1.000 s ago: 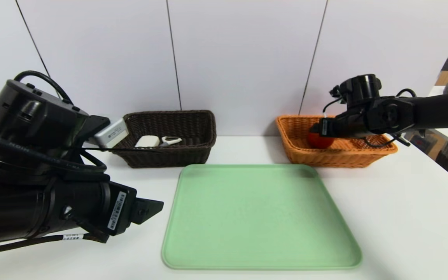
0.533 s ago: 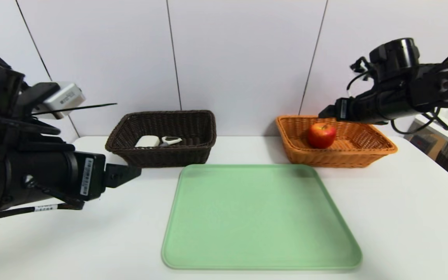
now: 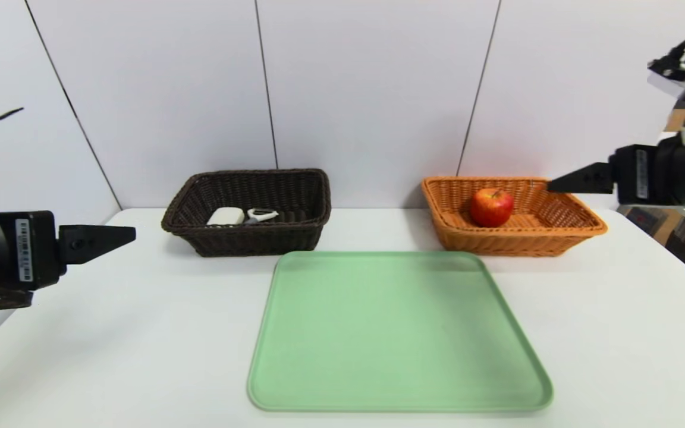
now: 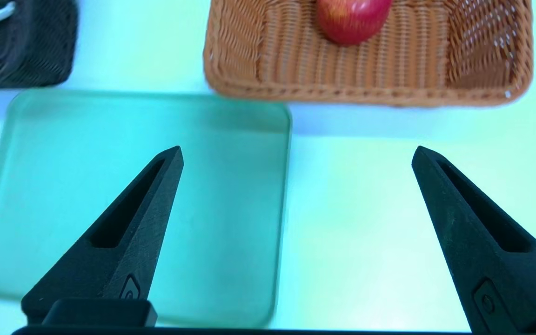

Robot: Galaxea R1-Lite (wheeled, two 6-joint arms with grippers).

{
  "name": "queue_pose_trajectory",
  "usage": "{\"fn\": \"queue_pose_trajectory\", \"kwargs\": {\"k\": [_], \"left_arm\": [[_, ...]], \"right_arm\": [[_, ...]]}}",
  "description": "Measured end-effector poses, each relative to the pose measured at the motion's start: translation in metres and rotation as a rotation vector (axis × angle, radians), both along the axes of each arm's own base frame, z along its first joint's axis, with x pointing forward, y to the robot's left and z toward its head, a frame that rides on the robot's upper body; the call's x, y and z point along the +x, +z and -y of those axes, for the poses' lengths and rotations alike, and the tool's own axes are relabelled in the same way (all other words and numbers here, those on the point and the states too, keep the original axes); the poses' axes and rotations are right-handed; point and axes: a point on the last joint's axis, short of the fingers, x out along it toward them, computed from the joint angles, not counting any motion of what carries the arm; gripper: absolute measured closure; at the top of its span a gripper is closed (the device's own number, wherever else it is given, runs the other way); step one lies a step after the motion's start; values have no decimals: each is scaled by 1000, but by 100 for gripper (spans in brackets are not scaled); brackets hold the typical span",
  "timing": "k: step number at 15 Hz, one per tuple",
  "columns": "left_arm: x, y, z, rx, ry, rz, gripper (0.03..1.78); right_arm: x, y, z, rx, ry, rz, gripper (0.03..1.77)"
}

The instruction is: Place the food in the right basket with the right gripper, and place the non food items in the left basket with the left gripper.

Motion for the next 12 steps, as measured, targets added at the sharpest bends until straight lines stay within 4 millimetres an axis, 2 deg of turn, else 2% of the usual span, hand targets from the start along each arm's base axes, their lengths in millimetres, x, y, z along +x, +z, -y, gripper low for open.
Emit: {"fn": "queue_pose_trajectory", "kwargs": {"k": [4,7,9,12], "left_arm": [[-22,-19,-18,55,55,-1,12],[-44,-42,-31,74,107,1,12],[-60,-57,-40,108,145,8,12],[-81,-77,-47,125,201,37,12]], "right_arm": [[-81,6,18,18,13,56,11],[-131,4,33,42,-16,76,11],[-154,1,40,63,-47,100,11],[-178,-5,46,73,-71,136,11]]}}
